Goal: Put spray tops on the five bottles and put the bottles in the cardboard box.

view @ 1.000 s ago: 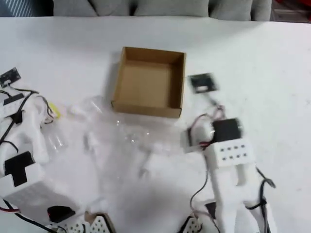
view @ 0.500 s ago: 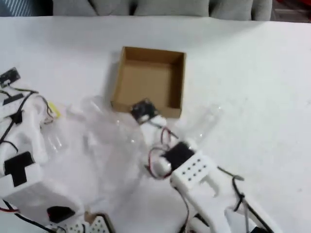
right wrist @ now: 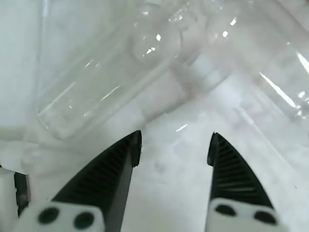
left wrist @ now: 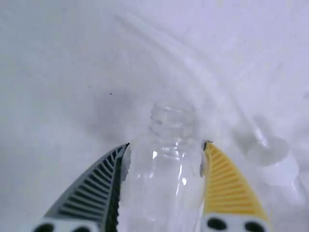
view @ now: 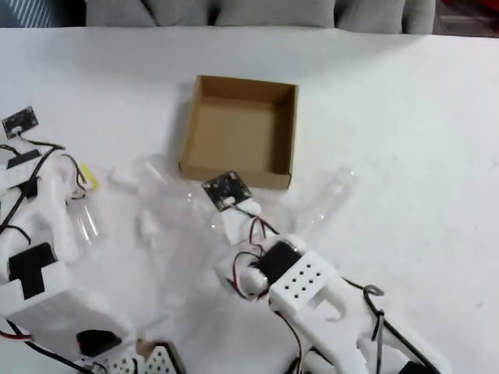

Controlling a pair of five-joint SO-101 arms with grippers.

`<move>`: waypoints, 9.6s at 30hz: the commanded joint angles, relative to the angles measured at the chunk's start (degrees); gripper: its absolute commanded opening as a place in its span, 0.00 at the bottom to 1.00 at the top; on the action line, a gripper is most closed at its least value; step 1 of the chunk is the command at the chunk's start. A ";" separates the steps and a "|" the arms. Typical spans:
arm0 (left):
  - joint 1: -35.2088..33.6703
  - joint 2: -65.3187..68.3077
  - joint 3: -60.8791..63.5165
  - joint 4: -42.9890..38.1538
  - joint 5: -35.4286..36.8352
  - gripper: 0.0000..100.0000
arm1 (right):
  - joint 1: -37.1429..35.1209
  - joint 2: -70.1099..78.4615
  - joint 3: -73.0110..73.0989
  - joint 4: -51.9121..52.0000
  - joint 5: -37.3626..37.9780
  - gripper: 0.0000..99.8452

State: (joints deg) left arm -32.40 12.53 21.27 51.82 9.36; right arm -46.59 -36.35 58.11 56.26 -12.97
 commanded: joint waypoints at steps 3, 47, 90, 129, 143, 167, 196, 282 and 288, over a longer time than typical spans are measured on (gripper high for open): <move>1.01 -3.65 -0.35 -1.58 -1.41 0.09 | 0.92 6.64 -0.88 -3.74 -0.62 0.19; 1.27 -3.56 -0.26 -1.41 -1.76 0.09 | 17.27 1.63 -8.70 9.80 8.53 0.02; 0.92 -3.65 0.88 -1.23 -1.85 0.09 | 101.23 -7.96 11.78 -17.27 57.23 0.16; 1.10 -3.65 0.88 -1.41 -5.71 0.09 | 98.15 36.26 -28.31 7.52 43.78 0.16; 1.19 -3.65 0.88 -1.49 -5.80 0.09 | 98.24 39.34 -29.10 4.79 43.78 0.06; 1.27 -3.65 0.88 -1.58 -5.80 0.09 | 78.73 12.26 -28.66 22.81 32.62 0.02; 4.44 -8.48 0.09 -1.05 -5.36 0.09 | 24.13 7.96 -17.23 -3.12 6.68 0.02; 44.26 -117.32 68.13 -25.67 -5.71 0.09 | 6.99 -10.59 -42.90 -26.59 6.77 0.02; 44.26 -117.32 68.22 -25.58 -5.71 0.09 | 6.99 -10.07 -47.74 -26.07 6.77 0.02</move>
State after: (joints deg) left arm 11.21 -103.87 89.85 26.15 3.82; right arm -39.21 -46.29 14.15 31.03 -6.11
